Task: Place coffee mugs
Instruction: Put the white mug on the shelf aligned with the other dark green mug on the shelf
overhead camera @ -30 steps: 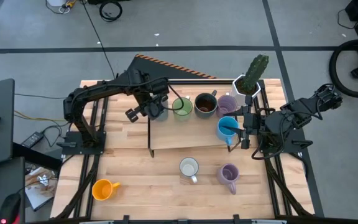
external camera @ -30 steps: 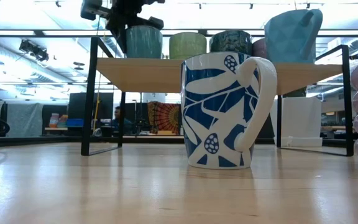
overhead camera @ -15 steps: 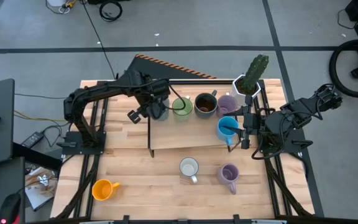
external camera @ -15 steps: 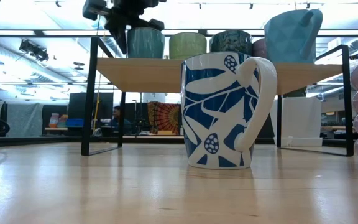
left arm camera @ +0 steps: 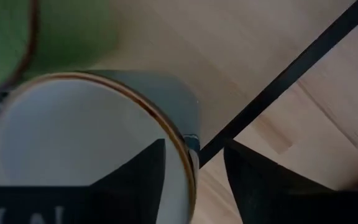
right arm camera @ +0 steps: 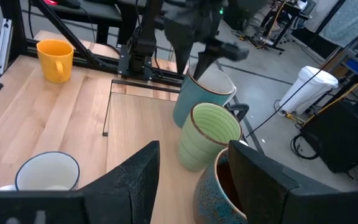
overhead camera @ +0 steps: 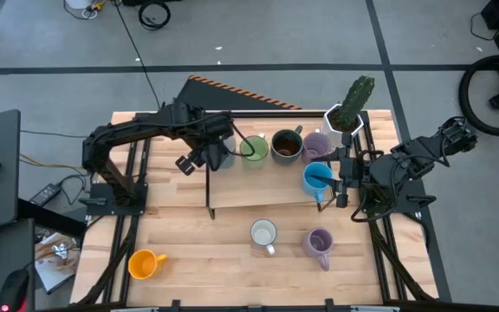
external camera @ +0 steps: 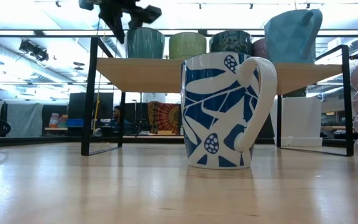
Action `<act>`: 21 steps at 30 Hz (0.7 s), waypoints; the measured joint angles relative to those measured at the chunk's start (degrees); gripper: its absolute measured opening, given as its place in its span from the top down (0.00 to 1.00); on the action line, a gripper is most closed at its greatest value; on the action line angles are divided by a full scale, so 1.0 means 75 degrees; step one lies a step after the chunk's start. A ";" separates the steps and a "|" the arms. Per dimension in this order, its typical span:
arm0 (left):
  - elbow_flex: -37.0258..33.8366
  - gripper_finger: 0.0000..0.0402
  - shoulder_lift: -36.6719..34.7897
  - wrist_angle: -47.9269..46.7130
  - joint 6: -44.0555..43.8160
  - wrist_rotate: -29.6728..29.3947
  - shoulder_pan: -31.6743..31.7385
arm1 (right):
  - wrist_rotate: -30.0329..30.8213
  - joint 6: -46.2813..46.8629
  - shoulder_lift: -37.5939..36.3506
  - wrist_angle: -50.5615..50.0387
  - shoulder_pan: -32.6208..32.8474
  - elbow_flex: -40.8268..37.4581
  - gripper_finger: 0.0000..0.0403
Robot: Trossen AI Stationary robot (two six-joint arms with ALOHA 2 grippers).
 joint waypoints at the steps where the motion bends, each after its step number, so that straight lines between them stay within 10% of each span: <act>1: 0.0000 0.57 -0.0079 0.0040 -0.0010 -0.0063 -0.0026 | 0.0000 -0.0027 0.0000 0.0009 0.0000 0.0000 0.51; 13: 0.0003 0.57 -0.1037 0.0942 -0.0975 -0.0992 -0.0626 | 0.0000 -0.0103 0.0000 0.0119 0.0000 0.0000 0.51; 21: 0.0009 0.57 -0.1454 0.1273 -0.4420 -0.1378 -0.1830 | 0.0000 -0.0100 0.0006 0.0111 0.0000 0.0000 0.51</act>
